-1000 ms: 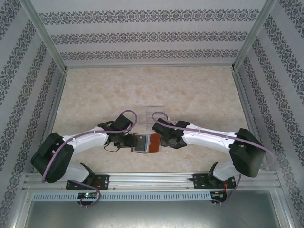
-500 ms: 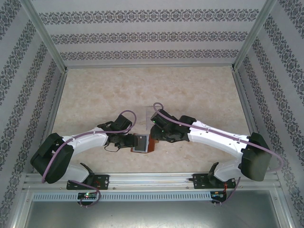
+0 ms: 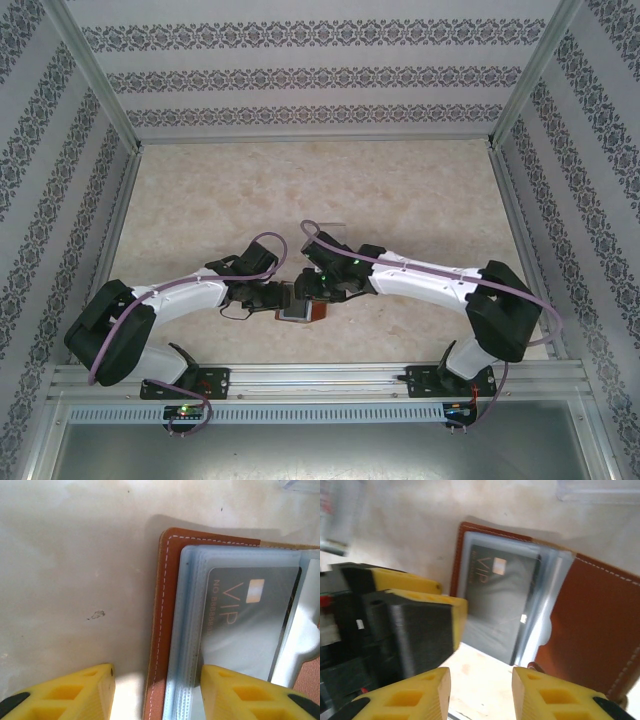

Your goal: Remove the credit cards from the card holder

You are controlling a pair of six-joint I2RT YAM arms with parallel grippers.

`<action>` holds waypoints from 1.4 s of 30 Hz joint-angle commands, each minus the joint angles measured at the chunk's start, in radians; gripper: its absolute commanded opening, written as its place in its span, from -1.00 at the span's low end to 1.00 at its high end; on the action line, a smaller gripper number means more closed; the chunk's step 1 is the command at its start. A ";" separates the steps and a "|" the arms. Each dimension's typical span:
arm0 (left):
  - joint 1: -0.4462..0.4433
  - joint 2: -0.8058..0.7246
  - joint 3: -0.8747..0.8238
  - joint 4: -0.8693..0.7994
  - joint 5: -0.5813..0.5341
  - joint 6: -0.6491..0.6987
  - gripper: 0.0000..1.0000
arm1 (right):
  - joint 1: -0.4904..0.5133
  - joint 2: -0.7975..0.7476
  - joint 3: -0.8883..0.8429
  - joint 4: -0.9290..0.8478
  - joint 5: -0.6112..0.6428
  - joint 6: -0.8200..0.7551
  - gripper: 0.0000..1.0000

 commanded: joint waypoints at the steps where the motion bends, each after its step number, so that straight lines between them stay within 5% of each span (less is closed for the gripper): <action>1: -0.019 0.020 -0.035 0.045 0.097 -0.024 -0.03 | -0.007 0.008 0.010 -0.070 0.022 -0.009 -0.26; 24: -0.095 0.072 -0.052 0.147 0.118 -0.110 -0.06 | -0.066 0.151 -0.088 -0.062 0.242 -0.132 -0.43; 32: -0.098 0.029 -0.047 0.137 0.094 -0.131 -0.04 | -0.064 0.020 -0.044 -0.221 0.328 -0.161 -0.28; 42: -0.096 -0.039 -0.013 0.064 0.032 -0.105 -0.05 | -0.063 -0.122 0.031 -0.316 0.275 -0.144 -0.16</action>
